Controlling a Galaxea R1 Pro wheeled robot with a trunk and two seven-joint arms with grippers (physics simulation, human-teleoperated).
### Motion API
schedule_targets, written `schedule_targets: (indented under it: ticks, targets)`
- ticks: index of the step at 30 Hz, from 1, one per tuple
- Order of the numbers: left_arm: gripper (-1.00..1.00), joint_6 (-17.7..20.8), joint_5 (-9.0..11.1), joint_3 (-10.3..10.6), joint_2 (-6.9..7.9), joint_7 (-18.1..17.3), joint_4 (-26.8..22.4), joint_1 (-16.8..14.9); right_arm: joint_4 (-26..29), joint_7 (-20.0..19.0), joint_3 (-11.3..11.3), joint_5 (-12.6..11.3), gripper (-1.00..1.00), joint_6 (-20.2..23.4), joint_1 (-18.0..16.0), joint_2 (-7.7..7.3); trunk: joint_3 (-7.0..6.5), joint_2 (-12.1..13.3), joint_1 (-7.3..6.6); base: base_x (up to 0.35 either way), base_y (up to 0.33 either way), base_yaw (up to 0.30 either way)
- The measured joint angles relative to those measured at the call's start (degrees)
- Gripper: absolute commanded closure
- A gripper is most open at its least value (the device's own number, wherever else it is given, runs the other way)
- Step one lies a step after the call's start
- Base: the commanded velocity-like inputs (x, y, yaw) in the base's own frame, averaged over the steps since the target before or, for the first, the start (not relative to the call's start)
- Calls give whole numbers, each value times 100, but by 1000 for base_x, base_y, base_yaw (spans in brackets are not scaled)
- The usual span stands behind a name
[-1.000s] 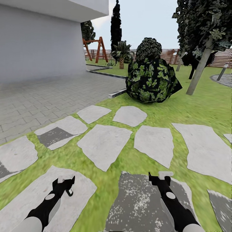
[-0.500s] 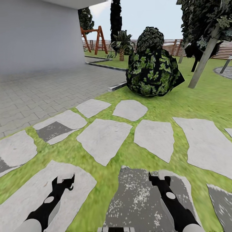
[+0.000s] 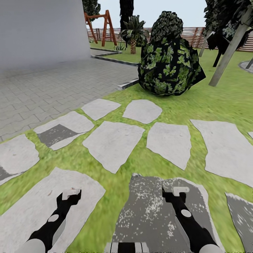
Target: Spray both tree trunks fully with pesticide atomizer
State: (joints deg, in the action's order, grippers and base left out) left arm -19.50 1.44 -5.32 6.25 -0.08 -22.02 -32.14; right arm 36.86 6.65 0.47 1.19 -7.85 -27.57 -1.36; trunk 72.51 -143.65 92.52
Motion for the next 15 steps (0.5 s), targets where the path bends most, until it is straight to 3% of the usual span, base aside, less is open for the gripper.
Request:
schedule_targets:
  ticks: [15]
  targets:
    - [-100, -9, 0, -2, 7, 0, -1, 0, -1, 0, 0, 0, -100, 7, -1, 5, 469, -20, 39, 0, 0, 28]
